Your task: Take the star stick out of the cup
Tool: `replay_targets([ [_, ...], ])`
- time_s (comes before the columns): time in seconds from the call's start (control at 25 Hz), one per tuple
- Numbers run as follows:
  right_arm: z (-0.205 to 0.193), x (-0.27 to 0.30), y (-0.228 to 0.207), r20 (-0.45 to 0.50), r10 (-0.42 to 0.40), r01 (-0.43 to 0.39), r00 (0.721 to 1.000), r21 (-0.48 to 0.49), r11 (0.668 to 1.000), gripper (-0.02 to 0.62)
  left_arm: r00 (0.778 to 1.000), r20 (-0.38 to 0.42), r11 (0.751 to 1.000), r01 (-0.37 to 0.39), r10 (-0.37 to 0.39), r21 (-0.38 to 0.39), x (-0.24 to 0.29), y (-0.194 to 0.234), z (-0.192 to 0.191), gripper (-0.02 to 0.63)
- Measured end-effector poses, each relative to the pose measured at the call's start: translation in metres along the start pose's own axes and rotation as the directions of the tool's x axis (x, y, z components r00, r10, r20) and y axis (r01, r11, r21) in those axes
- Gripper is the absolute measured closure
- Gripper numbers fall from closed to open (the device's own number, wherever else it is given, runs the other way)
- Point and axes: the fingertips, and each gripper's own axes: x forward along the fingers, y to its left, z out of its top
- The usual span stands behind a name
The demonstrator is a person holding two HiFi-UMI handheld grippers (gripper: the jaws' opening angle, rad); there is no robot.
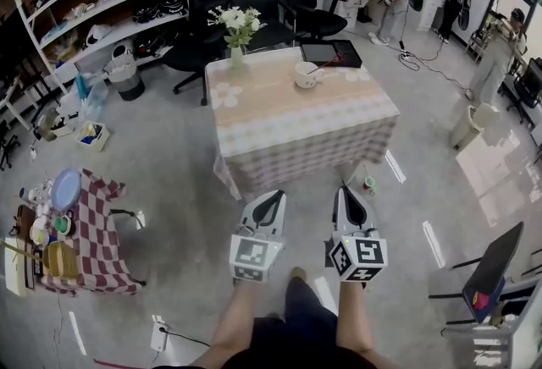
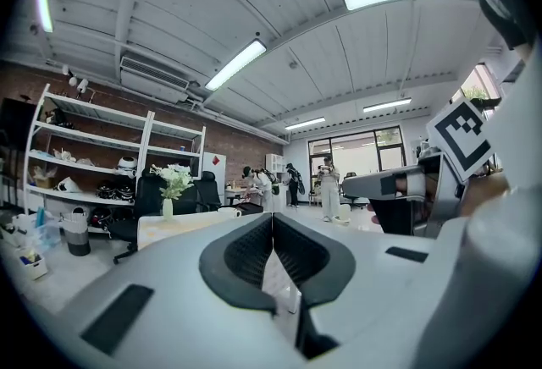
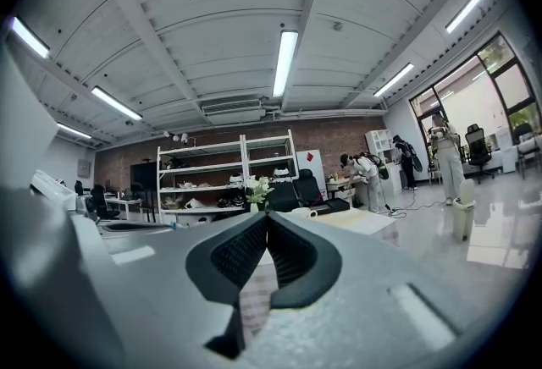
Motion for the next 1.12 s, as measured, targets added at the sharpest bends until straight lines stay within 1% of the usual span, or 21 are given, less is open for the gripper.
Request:
replay_targets([
  [0.2, 0.003, 0.029, -0.012, -0.005, 0.014, -0.014, 1.000, 0.013, 1.000, 0.592, 1.000, -0.006, 1.000, -0.007, 0.007, -0.001, 0.030, 0.010, 0.002, 0.594],
  [0.56, 0.012, 0.079, -0.039, 0.001, 0.042, -0.042, 0.999, 0.004, 0.999, 0.593, 1.000, 0.005, 1.000, -0.030, 0.030, 0.008, 0.085, 0.025, 0.010, 0.594],
  [0.8, 0.017, 0.108, -0.064, 0.010, 0.057, -0.057, 0.998, -0.003, 0.998, 0.592, 0.999, 0.017, 0.999, -0.040, 0.040, 0.019, 0.122, 0.029, 0.013, 0.594],
  [1.12, 0.021, 0.136, -0.091, 0.014, 0.064, -0.064, 0.998, -0.002, 0.998, 0.592, 0.998, 0.020, 0.999, -0.052, 0.052, 0.016, 0.159, 0.033, 0.014, 0.594],
])
